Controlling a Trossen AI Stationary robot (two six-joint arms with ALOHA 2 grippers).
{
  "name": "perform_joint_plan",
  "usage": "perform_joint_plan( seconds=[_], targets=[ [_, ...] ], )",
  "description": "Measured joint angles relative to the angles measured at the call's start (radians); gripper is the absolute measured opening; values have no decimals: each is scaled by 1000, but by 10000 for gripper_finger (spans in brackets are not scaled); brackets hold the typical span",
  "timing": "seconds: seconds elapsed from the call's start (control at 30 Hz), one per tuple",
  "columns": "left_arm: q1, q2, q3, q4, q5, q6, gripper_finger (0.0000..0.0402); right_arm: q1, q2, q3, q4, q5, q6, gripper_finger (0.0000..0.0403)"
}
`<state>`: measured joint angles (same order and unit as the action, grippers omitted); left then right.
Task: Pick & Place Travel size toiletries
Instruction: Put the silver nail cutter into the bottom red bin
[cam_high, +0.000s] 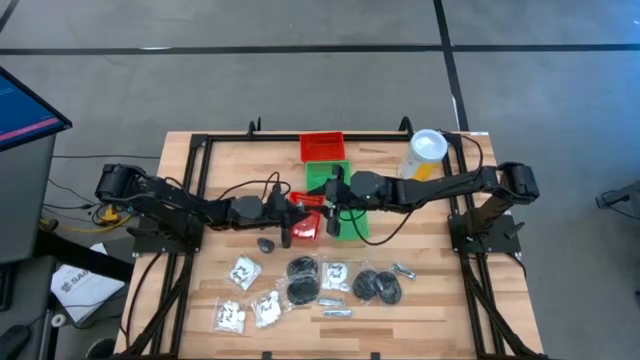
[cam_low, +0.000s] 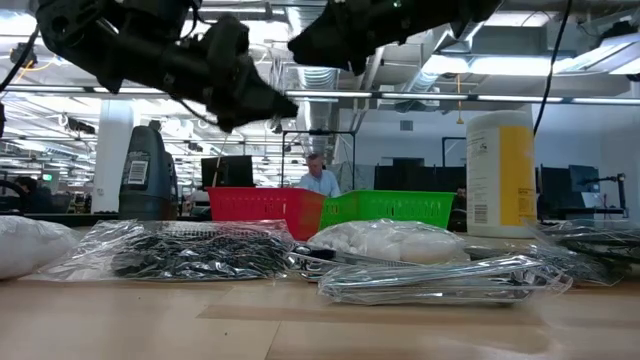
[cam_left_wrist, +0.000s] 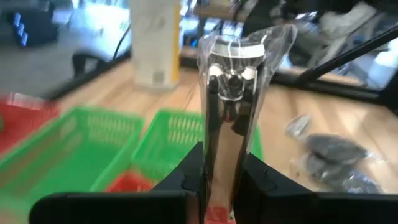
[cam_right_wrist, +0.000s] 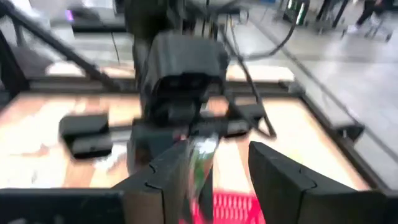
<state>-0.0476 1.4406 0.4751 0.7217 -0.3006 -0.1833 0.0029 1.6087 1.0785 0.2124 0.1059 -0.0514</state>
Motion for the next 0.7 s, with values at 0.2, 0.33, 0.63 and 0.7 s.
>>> perform_joint_plan(
  seconds=[0.2, 0.33, 0.63, 0.7],
  targets=[
    [36, 0, 0, -89, -7, -141, 33, 3, -38, -2, -77, 0, 26, 158],
    [56, 0, 0, -127, -7, -199, 33, 20, -38, -1, -91, 0, 26, 152],
    [74, 1, 0, -167, -7, -304, 33, 30, -38, -1, -101, 0, 26, 142],
    [73, 15, 2, -159, -6, -321, 34, 28, -38, -1, -101, 0, 26, 140]
  ],
)
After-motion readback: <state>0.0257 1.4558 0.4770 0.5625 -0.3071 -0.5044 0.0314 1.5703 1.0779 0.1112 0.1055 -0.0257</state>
